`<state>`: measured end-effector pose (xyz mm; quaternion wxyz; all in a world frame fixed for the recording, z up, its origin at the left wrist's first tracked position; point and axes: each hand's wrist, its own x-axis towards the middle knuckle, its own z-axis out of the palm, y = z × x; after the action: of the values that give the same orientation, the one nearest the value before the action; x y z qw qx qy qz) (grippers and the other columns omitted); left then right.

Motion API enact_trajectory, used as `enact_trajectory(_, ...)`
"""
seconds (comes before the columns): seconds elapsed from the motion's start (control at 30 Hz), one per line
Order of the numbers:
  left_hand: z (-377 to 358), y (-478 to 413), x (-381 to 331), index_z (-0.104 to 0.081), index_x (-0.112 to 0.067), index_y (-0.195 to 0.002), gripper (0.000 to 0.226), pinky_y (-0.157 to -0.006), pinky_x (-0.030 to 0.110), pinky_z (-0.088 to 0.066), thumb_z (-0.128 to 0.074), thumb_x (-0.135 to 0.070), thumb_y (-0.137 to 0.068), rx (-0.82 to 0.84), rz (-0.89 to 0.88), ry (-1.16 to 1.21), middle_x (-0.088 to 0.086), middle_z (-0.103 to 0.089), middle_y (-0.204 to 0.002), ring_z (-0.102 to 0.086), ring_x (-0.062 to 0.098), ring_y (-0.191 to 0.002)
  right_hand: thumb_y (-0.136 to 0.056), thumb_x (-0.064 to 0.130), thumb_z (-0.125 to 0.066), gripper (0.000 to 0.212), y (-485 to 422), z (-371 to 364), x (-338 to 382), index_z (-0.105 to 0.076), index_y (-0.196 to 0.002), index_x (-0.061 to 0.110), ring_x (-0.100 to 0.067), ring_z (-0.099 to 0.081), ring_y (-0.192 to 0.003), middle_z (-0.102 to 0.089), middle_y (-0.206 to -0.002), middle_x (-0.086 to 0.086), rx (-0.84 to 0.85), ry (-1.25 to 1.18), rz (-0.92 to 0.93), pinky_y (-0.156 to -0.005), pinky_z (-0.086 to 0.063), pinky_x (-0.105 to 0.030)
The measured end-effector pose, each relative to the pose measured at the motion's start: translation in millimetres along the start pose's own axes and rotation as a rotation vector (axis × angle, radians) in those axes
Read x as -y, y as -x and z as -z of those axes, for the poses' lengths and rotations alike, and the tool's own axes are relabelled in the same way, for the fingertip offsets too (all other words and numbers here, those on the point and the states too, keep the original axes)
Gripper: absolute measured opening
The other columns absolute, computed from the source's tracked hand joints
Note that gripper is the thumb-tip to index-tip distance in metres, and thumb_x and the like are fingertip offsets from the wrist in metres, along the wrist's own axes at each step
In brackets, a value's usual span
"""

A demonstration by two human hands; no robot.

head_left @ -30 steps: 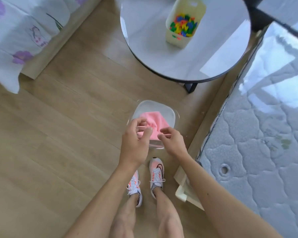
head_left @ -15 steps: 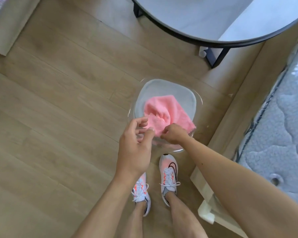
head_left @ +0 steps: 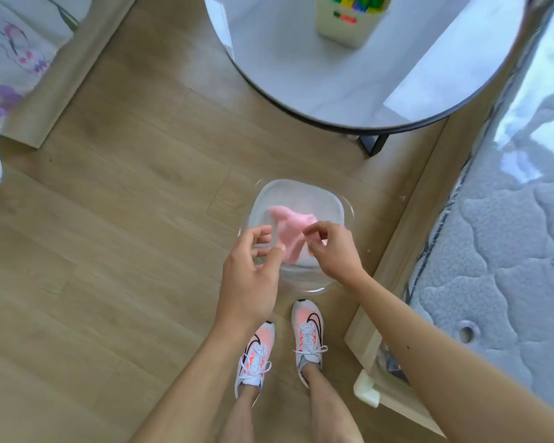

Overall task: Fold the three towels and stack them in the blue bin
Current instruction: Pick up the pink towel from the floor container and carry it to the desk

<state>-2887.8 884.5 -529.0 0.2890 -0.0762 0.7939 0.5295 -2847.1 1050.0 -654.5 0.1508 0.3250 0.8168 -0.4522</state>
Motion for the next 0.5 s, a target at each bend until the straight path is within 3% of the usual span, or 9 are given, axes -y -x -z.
enact_trajectory(0.2, 15.6, 54.4, -62.4, -0.061, -0.024, -0.116, 0.024, -0.073, 0.005, -0.044, -0.063, -0.020, -0.093, 0.053, -0.057, -0.021, -0.010, -0.062, -0.114, -0.062, 0.001, -0.098, -0.081, -0.003, -0.057, 0.037, 84.5, 87.1, 70.4, -0.074, -0.102, 0.022, -0.011, -0.069, -0.082, -0.073, -0.092, 0.006, -0.190, -0.139, 0.114, -0.075, -0.055, -0.028)
enact_trajectory(0.33, 28.2, 108.9, -110.3, -0.058, -0.033, -0.113, 0.025, -0.083, 0.019, -0.048, -0.064, -0.021, -0.092, 0.121, -0.142, -0.091, -0.013, -0.061, -0.116, -0.058, 0.006, -0.108, -0.083, -0.008, -0.057, 0.041, 165.0, 142.3, 123.6, -0.074, -0.104, 0.023, -0.011, -0.072, -0.085, -0.075, -0.094, 0.011, -0.265, -0.288, 0.130, -0.081, -0.059, -0.037)
enact_trajectory(0.4, 32.2, 136.6, -131.4, -0.055, -0.032, -0.121, 0.035, -0.093, 0.029, -0.050, -0.067, -0.023, -0.089, 0.169, -0.226, -0.181, -0.011, -0.059, -0.121, -0.055, 0.003, -0.114, -0.081, -0.008, -0.057, 0.046, 207.2, 164.2, 150.9, -0.071, -0.103, 0.029, -0.013, -0.071, -0.083, -0.074, -0.088, 0.013, -0.286, -0.352, 0.161, -0.079, -0.059, -0.036)
enact_trajectory(0.5, 34.1, 176.9, -166.4, -0.045, -0.041, -0.128, 0.054, -0.100, 0.027, -0.046, -0.073, -0.030, -0.083, 0.235, -0.366, -0.262, -0.018, -0.051, -0.129, -0.048, -0.003, -0.122, -0.078, -0.003, -0.058, 0.046, 269.6, 195.7, 186.2, -0.067, -0.110, 0.028, -0.021, -0.072, -0.082, -0.072, -0.088, 0.001, -0.298, -0.443, 0.210, -0.077, -0.058, -0.033)
